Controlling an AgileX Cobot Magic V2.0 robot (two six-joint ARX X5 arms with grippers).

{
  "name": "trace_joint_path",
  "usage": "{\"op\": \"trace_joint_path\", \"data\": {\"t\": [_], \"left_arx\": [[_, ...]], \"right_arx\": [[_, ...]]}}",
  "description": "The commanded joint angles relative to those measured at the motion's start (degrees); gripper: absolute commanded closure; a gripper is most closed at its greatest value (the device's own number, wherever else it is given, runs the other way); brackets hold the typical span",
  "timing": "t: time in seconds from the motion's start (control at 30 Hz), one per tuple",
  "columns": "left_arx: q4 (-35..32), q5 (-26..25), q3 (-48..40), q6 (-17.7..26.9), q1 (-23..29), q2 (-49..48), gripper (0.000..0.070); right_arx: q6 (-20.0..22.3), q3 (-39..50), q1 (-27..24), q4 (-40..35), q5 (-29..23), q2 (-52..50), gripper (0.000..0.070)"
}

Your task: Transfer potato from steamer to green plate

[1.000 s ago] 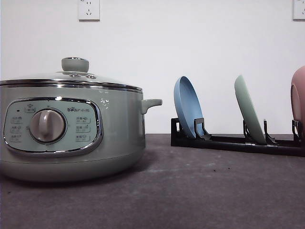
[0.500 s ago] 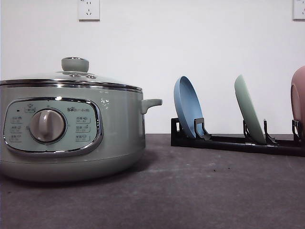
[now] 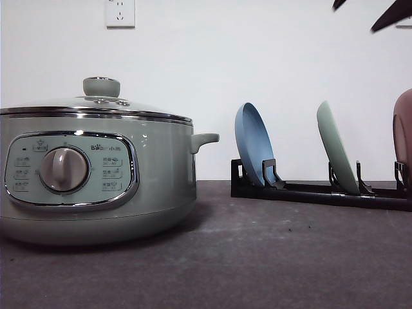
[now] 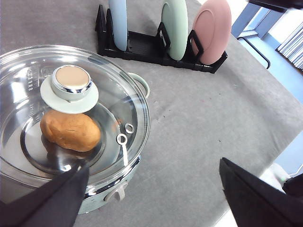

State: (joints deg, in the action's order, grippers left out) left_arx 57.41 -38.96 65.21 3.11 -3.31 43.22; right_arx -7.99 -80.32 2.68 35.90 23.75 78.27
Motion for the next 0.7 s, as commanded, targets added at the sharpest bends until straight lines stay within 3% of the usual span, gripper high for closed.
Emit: {"op": "trace_joint_path", "data": {"t": [0.0, 0.43, 0.67], "left_arx": [[-0.3, -0.2, 1.3, 0.3, -0.2, 0.4, 0.0134], [-0.3, -0.2, 1.3, 0.3, -0.2, 0.4, 0.0134], [-0.3, -0.2, 1.3, 0.3, -0.2, 0.4, 0.0134]], "right_arx": [[-0.6, -2.4, 0.2, -1.2, -0.5, 3.4, 0.0191], [-1.1, -5.4, 0.2, -10.6, -4.6, 16.4, 0.0195], [-2.0, -5.4, 0.2, -13.8, -5.7, 20.6, 0.024]]}}
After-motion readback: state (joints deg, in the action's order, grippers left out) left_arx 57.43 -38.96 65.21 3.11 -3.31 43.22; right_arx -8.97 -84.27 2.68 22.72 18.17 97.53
